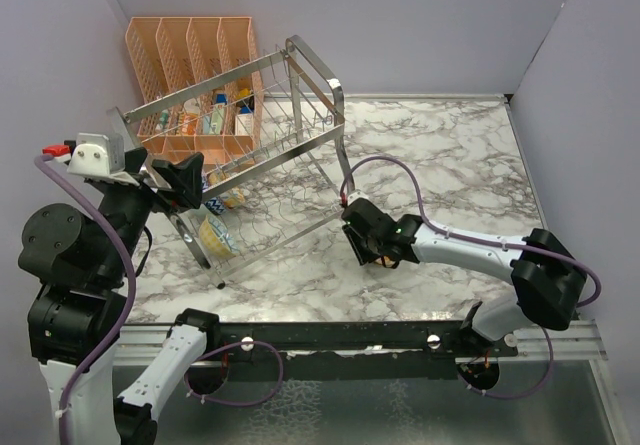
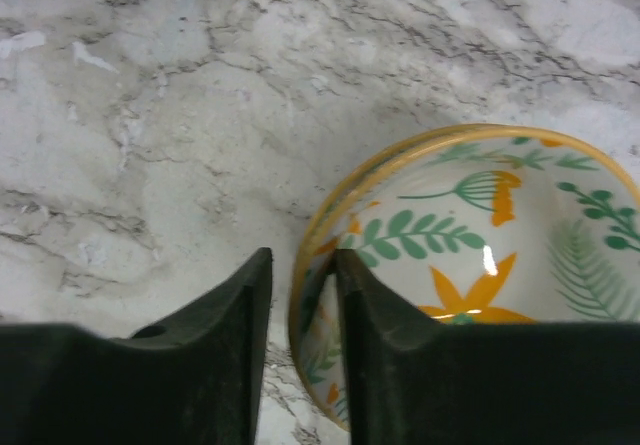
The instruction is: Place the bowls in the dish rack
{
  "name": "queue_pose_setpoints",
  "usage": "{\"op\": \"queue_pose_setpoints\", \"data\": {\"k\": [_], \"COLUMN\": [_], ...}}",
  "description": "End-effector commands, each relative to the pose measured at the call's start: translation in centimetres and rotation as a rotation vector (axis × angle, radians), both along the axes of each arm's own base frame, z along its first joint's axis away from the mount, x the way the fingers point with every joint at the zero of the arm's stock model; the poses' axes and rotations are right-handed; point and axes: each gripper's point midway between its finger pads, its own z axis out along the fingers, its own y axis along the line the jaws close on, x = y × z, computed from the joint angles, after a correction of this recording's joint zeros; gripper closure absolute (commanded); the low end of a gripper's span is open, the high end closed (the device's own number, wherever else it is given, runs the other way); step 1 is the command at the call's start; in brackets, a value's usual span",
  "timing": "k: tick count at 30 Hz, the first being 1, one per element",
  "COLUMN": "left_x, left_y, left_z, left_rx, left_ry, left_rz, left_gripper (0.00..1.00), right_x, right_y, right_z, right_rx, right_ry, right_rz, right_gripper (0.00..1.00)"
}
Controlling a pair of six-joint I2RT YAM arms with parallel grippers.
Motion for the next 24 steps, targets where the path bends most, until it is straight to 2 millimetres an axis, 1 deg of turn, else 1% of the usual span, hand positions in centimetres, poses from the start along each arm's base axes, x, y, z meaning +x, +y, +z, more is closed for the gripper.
{"op": "queue_pose_setpoints", "data": {"k": [1,3,6,13,16,20,24], "left_x": [-0.3,-0.3,-0.2,-0.2,-0.2,-0.2,-0.4], "left_y": [0.3,0.3,0.3,0.2,0.3,0.3,0.4], "left_z": [0.3,0.2,0.1,0.1,0.0,0.0,0.0], "left_rx": [0.003,0.003,0.003,0.0,-0.001,-0.002,-0.001], "left_ry": [-0.02,-0.02,-0.018,-0.017,-0.017,-0.018,-0.019], "left_rz": [0.009,0.011,0.012,0.011,0.014,0.014,0.015], "left_gripper": [0.01,0.01,0.01,0.01,0.01,0.01,0.01], "right_x": [0.3,0.3,0.4,0.3,0.3,0.0,-0.5], "right_y": [0.6,0.5,0.6,1.3,1.4,1.4,1.5], "right_z": [0.2,0.5,1.3,3.5,3.9,3.5,3.0], "right_rx": [0.036,0.038,0.051,0.096,0.102,0.102,0.113], "right_ry": [-0.01,-0.016,-0.026,-0.037,-0.039,-0.025,-0.001], "right_rz": [-0.001,-0.003,0.001,0.023,0.031,0.033,0.042], "right_gripper": [0.77,0.84,0.89,0.9,0.87,0.78,0.66]}}
